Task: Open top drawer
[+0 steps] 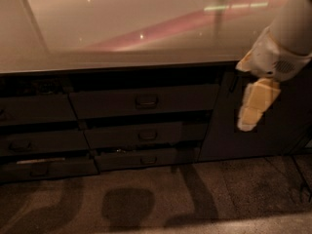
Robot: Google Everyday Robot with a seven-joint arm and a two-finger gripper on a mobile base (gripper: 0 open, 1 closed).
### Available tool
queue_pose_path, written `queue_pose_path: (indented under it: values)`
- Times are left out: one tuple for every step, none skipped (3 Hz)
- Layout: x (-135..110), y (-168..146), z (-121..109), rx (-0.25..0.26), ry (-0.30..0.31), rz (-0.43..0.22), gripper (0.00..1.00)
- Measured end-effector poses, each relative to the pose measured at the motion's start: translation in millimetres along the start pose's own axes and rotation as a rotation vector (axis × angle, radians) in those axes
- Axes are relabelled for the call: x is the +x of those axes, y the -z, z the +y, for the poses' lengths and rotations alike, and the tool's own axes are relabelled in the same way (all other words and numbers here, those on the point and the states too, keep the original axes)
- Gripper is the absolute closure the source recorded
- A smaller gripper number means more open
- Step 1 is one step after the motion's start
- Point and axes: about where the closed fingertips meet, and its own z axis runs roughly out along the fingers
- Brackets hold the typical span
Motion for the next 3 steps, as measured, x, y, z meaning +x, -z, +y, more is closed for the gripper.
queue_pose_path:
  values:
    - [-22, -62, -18, -0.121, 0.029, -0.008, 0.0]
    - [-22, -62, -18, -0.121, 0.029, -0.008, 0.0]
    - [-24, -74, -10, -0.182, 0.159, 0.105, 0.0]
